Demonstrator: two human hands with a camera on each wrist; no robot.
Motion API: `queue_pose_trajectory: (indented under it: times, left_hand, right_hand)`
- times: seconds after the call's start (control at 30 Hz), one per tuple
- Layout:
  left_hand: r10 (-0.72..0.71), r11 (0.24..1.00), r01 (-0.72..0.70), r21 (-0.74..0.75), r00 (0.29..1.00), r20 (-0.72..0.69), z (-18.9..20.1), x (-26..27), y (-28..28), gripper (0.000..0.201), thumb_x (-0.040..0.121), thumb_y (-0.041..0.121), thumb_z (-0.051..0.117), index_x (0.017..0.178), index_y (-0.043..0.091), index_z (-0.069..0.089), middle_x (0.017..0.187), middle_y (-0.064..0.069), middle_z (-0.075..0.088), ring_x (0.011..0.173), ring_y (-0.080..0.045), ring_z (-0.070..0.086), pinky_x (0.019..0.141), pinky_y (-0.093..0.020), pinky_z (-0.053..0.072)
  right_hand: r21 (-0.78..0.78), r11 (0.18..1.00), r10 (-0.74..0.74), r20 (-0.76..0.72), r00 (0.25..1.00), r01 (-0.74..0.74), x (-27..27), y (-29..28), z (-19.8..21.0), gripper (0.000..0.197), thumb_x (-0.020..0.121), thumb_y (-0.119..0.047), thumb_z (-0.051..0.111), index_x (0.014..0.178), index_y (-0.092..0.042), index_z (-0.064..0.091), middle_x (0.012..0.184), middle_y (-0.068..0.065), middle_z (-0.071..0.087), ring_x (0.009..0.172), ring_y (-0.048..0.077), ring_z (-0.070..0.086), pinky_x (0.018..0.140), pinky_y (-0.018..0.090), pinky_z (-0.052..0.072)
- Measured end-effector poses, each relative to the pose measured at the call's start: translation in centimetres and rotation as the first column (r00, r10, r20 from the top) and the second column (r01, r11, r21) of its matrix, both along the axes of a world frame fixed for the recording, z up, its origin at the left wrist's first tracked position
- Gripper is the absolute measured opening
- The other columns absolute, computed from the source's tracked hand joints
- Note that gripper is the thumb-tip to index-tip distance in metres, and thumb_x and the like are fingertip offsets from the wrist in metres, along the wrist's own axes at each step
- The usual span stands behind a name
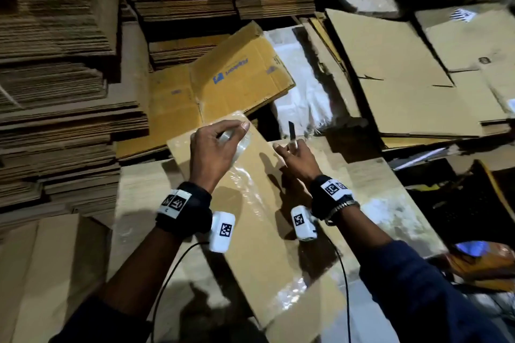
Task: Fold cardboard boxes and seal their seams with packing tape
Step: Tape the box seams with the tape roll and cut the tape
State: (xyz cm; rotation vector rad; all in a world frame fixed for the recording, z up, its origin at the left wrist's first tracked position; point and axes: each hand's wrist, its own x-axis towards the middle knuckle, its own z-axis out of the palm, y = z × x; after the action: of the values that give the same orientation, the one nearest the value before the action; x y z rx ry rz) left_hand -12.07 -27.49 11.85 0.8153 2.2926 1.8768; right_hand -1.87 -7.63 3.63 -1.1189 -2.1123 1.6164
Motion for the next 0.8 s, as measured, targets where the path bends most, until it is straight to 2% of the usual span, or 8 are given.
queue_pose_trajectory:
  times: [0.1,0.23,0.43,0.57,0.63,0.7,0.77,0.8]
  left_hand:
    - [-0.046,0.999,0.045,-0.024,0.999,-0.028,-0.1,5.3,4.7,0.023,0.092,0.042,0.078,0.100,0.021,0.085,0.103,0.011,0.080,0.101,0.001,0.073,0.094,-0.034,0.058]
    - [-0.112,0.993,0.109,-0.046,0.992,-0.066,-0.5,12.9,11.0,0.018,0.094,0.037,0.077,0.097,0.021,0.085,0.097,0.015,0.079,0.094,0.004,0.072,0.085,-0.030,0.059]
    - [-0.273,0.947,0.271,-0.170,0.962,0.010,-5.3,23.2,20.9,0.023,0.096,0.044,0.069,0.104,0.026,0.083,0.103,0.015,0.079,0.094,0.003,0.071,0.083,-0.026,0.058]
    - [-0.320,0.922,0.332,-0.199,0.943,0.091,-11.3,29.8,25.9,0.023,0.100,0.039,0.066,0.113,0.026,0.081,0.111,0.009,0.079,0.099,-0.006,0.073,0.082,-0.027,0.058]
    - [-0.307,0.904,0.325,-0.276,0.946,0.106,-15.5,31.7,26.9,0.025,0.102,0.037,0.063,0.115,0.026,0.080,0.116,0.006,0.078,0.101,-0.015,0.074,0.083,-0.031,0.058]
    - [-0.300,0.877,0.315,-0.364,0.949,0.099,-19.6,32.9,27.4,0.027,0.102,0.033,0.060,0.120,0.025,0.079,0.122,0.000,0.076,0.105,-0.024,0.072,0.084,-0.034,0.057]
    - [-0.303,0.842,0.298,-0.449,0.951,0.062,-23.0,33.5,27.6,0.029,0.103,0.032,0.058,0.123,0.028,0.078,0.119,-0.005,0.077,0.103,-0.028,0.072,0.082,-0.036,0.058]
    - [-0.315,0.825,0.297,-0.480,0.948,0.045,-24.5,33.7,27.7,0.029,0.103,0.032,0.057,0.123,0.029,0.078,0.113,-0.006,0.078,0.099,-0.029,0.072,0.079,-0.037,0.058]
  right_hand:
    - [-0.049,0.995,-0.082,0.017,0.997,0.083,6.0,4.8,-1.4,0.045,0.086,-0.060,0.073,0.090,-0.025,0.045,0.077,-0.005,0.049,0.062,0.017,0.047,0.047,0.027,0.042]
    - [-0.158,0.978,-0.142,-0.021,0.990,0.137,14.4,10.7,-3.1,0.040,0.094,-0.056,0.066,0.089,-0.025,0.041,0.067,-0.001,0.035,0.046,0.012,0.033,0.045,0.023,0.030]
    - [-0.300,0.912,-0.216,0.228,0.949,0.280,24.6,18.1,-8.2,0.059,0.107,-0.054,0.031,0.102,-0.004,0.063,0.071,0.004,0.035,0.051,0.018,0.028,0.052,0.025,0.022]
    - [-0.253,0.928,-0.155,0.408,0.900,0.275,30.9,20.7,-14.8,0.055,0.093,-0.049,0.037,0.097,-0.002,0.064,0.068,0.003,0.035,0.053,0.020,0.031,0.052,0.029,0.023]
    - [-0.178,0.967,-0.072,0.501,0.862,0.184,32.9,20.8,-15.9,0.033,0.088,-0.038,0.045,0.089,-0.007,0.054,0.076,0.004,0.042,0.061,0.023,0.038,0.056,0.033,0.030]
    - [-0.110,0.994,0.048,0.607,0.793,0.024,34.8,20.8,-16.7,0.015,0.102,-0.016,0.049,0.107,-0.004,0.056,0.101,0.018,0.057,0.087,0.032,0.057,0.073,0.040,0.040]
    - [0.001,0.998,0.043,0.634,0.772,-0.056,36.1,20.7,-17.9,0.035,0.103,-0.005,0.051,0.137,0.003,0.052,0.132,0.024,0.061,0.121,0.037,0.060,0.096,0.039,0.038]
    - [0.010,0.999,0.024,0.624,0.781,-0.039,36.6,21.0,-18.7,0.038,0.106,-0.010,0.047,0.141,0.003,0.052,0.135,0.024,0.062,0.125,0.035,0.060,0.099,0.037,0.038]
